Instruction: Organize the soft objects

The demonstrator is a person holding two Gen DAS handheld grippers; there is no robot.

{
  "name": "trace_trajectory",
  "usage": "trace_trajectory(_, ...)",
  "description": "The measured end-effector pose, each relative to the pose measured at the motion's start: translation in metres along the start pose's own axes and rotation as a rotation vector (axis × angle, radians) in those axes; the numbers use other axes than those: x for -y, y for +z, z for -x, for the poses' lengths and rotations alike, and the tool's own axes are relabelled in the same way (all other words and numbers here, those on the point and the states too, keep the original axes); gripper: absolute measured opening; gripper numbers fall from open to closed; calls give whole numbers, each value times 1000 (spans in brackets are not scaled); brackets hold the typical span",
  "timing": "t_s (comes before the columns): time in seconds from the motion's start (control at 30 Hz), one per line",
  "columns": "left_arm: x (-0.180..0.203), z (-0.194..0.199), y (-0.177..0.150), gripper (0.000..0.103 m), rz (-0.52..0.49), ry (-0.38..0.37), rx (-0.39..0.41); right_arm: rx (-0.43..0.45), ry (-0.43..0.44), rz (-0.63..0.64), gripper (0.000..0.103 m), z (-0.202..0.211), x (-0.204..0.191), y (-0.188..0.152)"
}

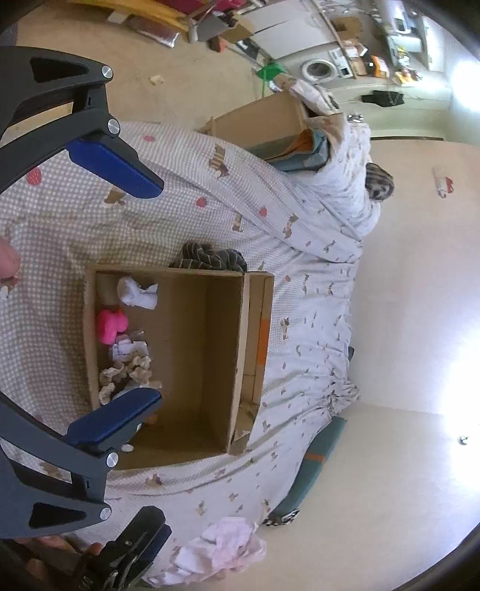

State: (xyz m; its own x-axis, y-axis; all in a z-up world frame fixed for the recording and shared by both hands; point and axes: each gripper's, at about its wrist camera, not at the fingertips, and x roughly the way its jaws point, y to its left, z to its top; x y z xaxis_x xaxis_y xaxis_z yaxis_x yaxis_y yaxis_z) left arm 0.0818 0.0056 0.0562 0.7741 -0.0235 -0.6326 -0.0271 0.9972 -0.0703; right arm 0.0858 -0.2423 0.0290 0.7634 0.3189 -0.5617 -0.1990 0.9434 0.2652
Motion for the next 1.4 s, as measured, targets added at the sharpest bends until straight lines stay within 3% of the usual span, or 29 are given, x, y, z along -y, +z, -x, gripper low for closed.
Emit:
trace_trajectory(0.2,3,15,-18,102,0,-7,-22,-61,-13,1,103,7,-1,-20)
trace_trajectory(0.4,11,28,-31,102,-46,80,6,-72,-14,-11,103,18,-1,-32)
trace_trajectory(0.67,15,28,-41,102,-42,49,-30,-71,-53,-17,103,15,1,-34)
trace_trajectory(1.4,19,26,-39,102,-42,38,-33,-83,-59,-7,103,10,-1,-36)
